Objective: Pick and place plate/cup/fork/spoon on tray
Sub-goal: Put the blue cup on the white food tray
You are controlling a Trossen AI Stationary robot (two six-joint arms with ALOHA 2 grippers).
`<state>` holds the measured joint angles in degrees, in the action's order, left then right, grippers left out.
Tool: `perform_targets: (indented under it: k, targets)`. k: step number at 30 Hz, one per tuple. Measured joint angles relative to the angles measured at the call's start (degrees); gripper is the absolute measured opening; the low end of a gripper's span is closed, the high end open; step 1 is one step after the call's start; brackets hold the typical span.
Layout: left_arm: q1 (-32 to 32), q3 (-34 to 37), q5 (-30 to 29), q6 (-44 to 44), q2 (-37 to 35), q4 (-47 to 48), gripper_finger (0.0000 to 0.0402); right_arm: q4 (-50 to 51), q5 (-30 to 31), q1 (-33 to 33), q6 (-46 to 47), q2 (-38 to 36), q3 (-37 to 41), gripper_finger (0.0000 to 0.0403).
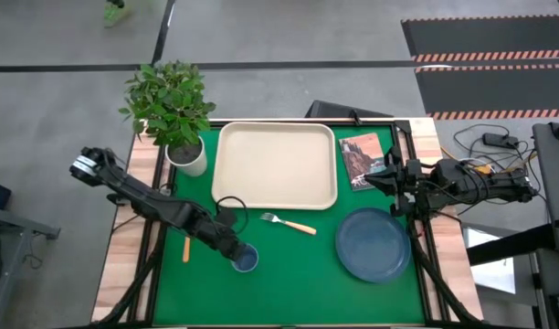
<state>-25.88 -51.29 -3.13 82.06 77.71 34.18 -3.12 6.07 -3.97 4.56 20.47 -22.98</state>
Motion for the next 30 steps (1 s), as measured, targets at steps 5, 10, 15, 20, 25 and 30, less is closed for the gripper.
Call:
perform_targets:
  k: [5, 10, 15, 20, 25, 30]
  targets:
    - [0.0, 0.3, 0.1, 0.0, 1.2, -0.9, 0.0092, 0.2, 0.0, 0.0, 0.0, 0.3, 0.0, 0.0009]
    - [0.0, 0.2, -0.8, 0.1, 1.5, -4.0, 0.0012, 0.2, 0.0, 0.0, 0.0, 0.7, 0.0, 0.0009]
    - [0.1, -1.4, -5.8, 0.1, 0.1, -5.6, 0.0002, 0.3, 0.0, 0.0, 0.0, 1.0, 0.0, 0.0009]
    - [1.5, -4.9, -13.1, 0.1, -0.8, -5.3, 0.0001, 0.3, 0.0, 0.0, 0.0, 1.4, 0.0, 0.0009]
    - [4.4, -7.5, -20.9, 0.2, -1.1, -5.6, 0.0001, 0.3, 0.0, 0.0, 0.0, 1.4, 0.0, 0.0009]
    - [10.1, -7.9, -24.0, 0.0, -1.1, -5.4, 0.0001, 0.3, 0.0, 0.0, 0.0, 1.4, 0.0, 0.0009]
